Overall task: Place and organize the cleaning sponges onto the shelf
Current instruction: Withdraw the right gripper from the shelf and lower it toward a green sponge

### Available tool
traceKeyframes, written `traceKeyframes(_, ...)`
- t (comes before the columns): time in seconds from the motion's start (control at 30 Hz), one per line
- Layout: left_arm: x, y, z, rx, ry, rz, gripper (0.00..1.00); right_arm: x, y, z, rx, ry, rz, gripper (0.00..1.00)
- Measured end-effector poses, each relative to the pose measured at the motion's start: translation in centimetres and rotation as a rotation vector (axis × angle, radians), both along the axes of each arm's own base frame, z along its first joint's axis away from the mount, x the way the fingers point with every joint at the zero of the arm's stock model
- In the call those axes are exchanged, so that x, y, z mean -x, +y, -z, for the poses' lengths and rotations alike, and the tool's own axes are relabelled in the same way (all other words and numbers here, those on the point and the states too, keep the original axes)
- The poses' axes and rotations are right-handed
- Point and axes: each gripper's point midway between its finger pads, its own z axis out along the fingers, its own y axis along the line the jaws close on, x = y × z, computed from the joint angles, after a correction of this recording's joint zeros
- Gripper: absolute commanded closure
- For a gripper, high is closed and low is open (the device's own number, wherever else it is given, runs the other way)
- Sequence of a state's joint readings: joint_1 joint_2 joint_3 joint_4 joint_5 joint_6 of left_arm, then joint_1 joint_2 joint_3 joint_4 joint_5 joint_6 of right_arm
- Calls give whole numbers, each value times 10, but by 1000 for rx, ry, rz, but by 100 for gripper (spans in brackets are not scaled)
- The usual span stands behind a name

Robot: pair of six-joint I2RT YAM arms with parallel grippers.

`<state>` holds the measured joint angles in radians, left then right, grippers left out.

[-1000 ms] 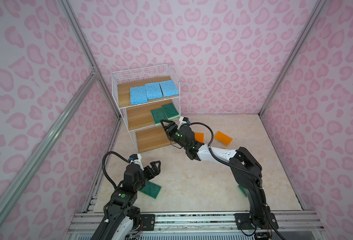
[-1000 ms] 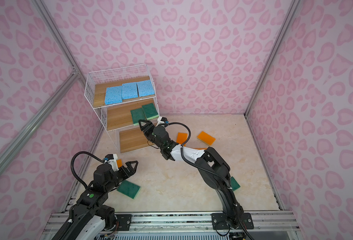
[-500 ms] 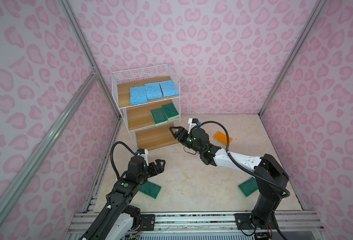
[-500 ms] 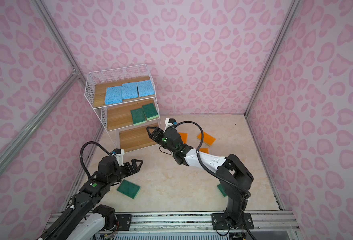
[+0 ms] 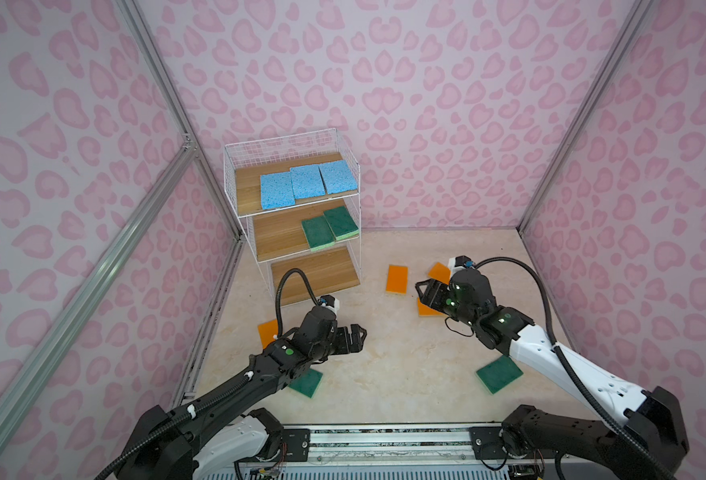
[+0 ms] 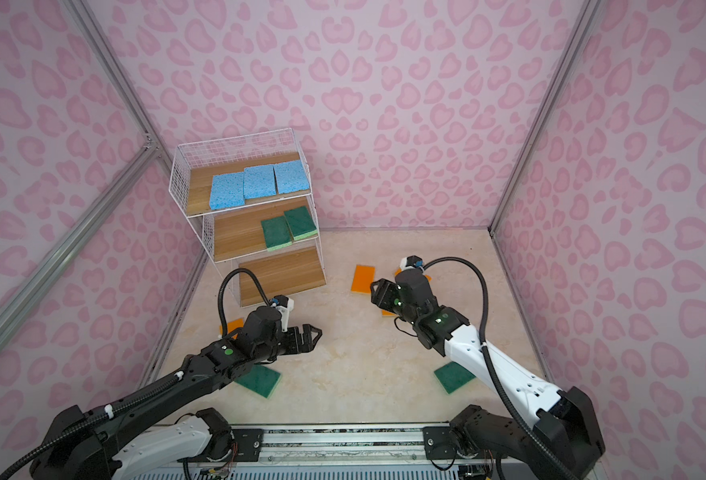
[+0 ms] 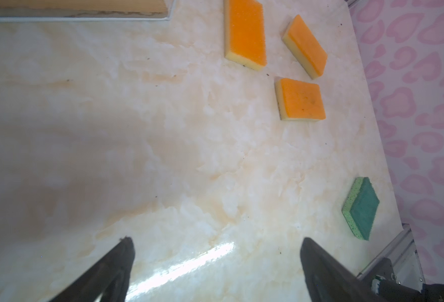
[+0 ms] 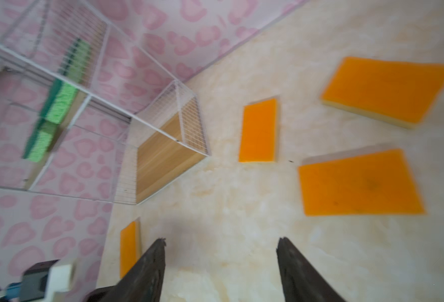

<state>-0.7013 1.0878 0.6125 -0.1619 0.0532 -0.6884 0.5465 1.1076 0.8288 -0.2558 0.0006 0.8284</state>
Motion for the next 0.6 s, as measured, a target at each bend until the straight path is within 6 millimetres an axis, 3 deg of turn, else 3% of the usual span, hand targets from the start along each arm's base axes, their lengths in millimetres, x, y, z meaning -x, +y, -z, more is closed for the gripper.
traceKeyframes(0.1, -4, -21, -7, 11, -20, 37, 2, 26, -51, 24, 41, 53, 101, 30)
traceKeyframes(0.23, -8, -33, 9, 1, 10, 45, 3, 53, -103, 56, 71, 121, 232, 30)
traceKeyframes(0.47, -3, -53, 25, 14, 52, 81, 2, 98, -142, 107, 38, 211, 387, 31)
traceKeyframes(0.6, -5, -56, 24, 26, 42, 84, 3, 113, -149, 127, 12, 242, 439, 31)
